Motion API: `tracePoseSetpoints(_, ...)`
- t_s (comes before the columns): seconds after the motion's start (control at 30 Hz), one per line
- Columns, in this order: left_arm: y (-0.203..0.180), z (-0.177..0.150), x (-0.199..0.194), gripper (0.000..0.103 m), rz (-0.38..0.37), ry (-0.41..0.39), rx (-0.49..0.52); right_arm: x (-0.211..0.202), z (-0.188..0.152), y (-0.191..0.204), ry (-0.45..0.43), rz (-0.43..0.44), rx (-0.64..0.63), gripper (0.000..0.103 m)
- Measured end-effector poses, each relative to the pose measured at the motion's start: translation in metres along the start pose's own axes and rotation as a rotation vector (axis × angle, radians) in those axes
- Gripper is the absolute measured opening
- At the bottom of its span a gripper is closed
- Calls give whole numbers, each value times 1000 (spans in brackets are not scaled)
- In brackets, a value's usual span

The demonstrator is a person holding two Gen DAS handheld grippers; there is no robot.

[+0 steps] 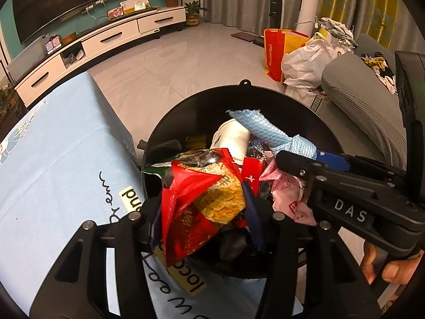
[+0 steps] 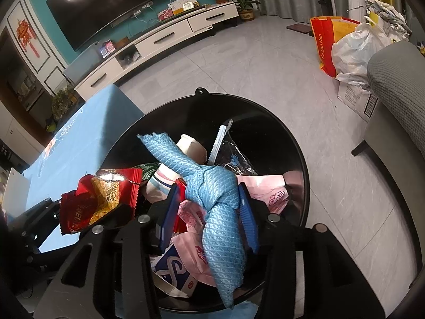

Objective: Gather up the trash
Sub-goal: 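Open both tools to drop the wrapper and cloth into the bin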

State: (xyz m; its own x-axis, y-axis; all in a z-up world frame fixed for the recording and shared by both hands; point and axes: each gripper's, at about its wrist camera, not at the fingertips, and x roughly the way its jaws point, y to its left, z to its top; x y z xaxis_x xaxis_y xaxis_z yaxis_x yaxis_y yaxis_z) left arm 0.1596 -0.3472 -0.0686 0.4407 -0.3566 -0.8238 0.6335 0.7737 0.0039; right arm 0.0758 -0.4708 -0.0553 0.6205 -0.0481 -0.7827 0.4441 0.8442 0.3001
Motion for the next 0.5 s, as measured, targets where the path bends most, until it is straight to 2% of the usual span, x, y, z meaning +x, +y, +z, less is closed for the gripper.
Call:
tracePoseSetpoints(0.17, 0, 0, 0, 55, 2, 0, -2, -1, 1, 1, -2, 0, 0, 48)
tracePoseSetpoints(0.5, 2, -2, -8, 68, 9, -13, -15, -11, 1, 3, -14, 4, 6, 54)
